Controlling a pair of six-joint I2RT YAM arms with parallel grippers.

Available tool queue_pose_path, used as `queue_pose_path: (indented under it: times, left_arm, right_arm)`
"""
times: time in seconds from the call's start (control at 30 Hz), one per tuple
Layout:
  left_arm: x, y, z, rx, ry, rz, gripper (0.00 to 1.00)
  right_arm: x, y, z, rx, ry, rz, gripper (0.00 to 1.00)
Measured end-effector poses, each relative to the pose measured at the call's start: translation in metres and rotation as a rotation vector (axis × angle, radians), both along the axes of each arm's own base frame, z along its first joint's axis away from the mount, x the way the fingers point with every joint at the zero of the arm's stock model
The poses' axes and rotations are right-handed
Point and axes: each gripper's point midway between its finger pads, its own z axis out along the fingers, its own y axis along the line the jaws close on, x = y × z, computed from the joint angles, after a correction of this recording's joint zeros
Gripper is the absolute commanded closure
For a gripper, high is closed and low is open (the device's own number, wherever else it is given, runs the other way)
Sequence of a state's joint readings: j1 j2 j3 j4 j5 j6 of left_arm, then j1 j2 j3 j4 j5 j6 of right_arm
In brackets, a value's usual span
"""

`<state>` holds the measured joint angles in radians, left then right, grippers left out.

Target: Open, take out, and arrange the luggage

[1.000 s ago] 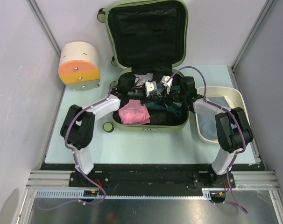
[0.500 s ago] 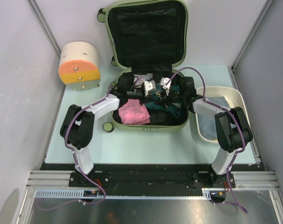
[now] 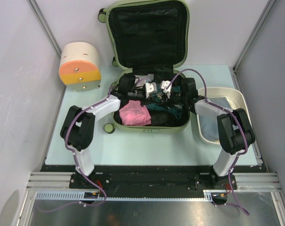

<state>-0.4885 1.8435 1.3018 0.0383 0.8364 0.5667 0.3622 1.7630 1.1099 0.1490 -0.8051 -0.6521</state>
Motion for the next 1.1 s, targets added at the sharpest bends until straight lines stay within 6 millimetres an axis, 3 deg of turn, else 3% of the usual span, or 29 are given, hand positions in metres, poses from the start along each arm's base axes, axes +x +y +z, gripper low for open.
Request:
queue_pose_path:
  times: [0.07,0.13,0.17,0.2,0.3,0.37,0.53,0.67,0.77,0.93,1.1]
  left_arm:
    - [-0.001,0.0,0.001,0.001,-0.013,-0.008,0.97]
    - [-0.001,0.0,0.002,0.003,-0.024,-0.013,0.83]
    - [-0.001,0.0,0.003,0.003,-0.027,-0.014,0.76]
    - [-0.001,0.0,0.004,0.005,-0.033,-0.014,0.62]
    - [-0.002,0.0,0.009,-0.001,-0.044,-0.02,0.34]
    - [-0.004,0.002,0.024,-0.019,-0.067,-0.021,0.22]
    - [-0.016,0.016,0.091,-0.087,-0.177,0.001,0.18]
    - [-0.024,0.039,0.148,-0.16,-0.243,0.054,0.17]
    - [-0.026,0.055,0.172,-0.192,-0.264,0.099,0.17]
    - [-0.032,0.062,0.173,-0.201,-0.244,0.119,0.16]
    - [-0.034,0.061,0.168,-0.202,-0.202,0.123,0.16]
  right_arm:
    - [0.0,-0.002,0.001,-0.005,-0.012,0.004,0.76]
    - [0.0,-0.003,0.003,-0.011,-0.025,0.009,0.96]
    - [0.0,-0.004,0.003,-0.014,-0.03,0.012,1.0]
    - [0.0,-0.004,0.004,-0.017,-0.038,0.015,1.0]
    - [0.0,-0.005,0.006,-0.022,-0.044,0.008,1.0]
    - [0.006,-0.014,0.003,-0.041,-0.041,-0.033,1.0]
    - [0.014,-0.032,0.013,-0.041,-0.039,-0.121,1.0]
    - [0.015,-0.044,0.055,0.005,-0.095,-0.175,1.0]
    - [0.013,-0.059,0.103,0.051,-0.18,-0.223,1.0]
    - [0.006,-0.096,0.184,0.106,-0.349,-0.303,1.0]
    - [-0.009,-0.152,0.234,0.1,-0.474,-0.397,1.0]
